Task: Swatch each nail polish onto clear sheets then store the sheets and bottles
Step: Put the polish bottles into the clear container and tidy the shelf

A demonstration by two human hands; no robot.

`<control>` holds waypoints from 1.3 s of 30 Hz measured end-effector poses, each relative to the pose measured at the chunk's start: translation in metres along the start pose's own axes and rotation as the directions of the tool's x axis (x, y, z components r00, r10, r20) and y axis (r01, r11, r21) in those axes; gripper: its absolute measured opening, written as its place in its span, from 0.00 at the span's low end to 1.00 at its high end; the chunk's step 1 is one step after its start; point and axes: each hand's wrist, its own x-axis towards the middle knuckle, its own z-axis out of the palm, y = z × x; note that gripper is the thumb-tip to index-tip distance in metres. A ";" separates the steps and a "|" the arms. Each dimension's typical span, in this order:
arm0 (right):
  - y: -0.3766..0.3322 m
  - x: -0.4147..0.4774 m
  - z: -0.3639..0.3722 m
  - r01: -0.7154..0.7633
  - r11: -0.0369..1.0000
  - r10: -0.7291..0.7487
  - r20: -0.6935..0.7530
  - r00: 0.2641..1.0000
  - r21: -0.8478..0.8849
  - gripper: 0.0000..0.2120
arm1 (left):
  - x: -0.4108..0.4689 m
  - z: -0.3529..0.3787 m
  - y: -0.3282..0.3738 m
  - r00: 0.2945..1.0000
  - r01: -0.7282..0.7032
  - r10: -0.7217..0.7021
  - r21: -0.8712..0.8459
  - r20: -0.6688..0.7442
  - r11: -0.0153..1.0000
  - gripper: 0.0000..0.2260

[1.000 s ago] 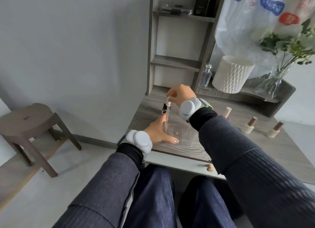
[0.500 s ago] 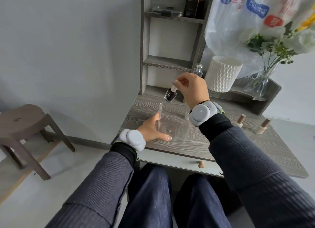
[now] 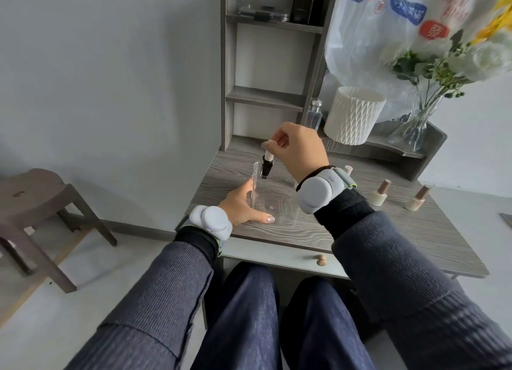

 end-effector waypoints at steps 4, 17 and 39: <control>0.001 -0.005 0.009 -0.056 0.993 0.069 0.127 0.989 -0.103 0.10 | 0.000 0.000 0.001 1.000 0.018 -0.018 0.014 0.000 1.000 0.50; 0.009 -0.008 0.023 -0.164 0.959 0.229 0.291 0.929 -0.231 0.08 | -0.002 0.004 0.002 0.999 0.021 -0.018 0.065 -0.050 0.998 0.58; 0.094 0.002 -0.010 -0.256 0.937 0.323 0.303 0.897 -0.239 0.12 | 0.007 0.013 0.011 0.998 -0.035 0.033 -0.030 -0.060 0.999 0.51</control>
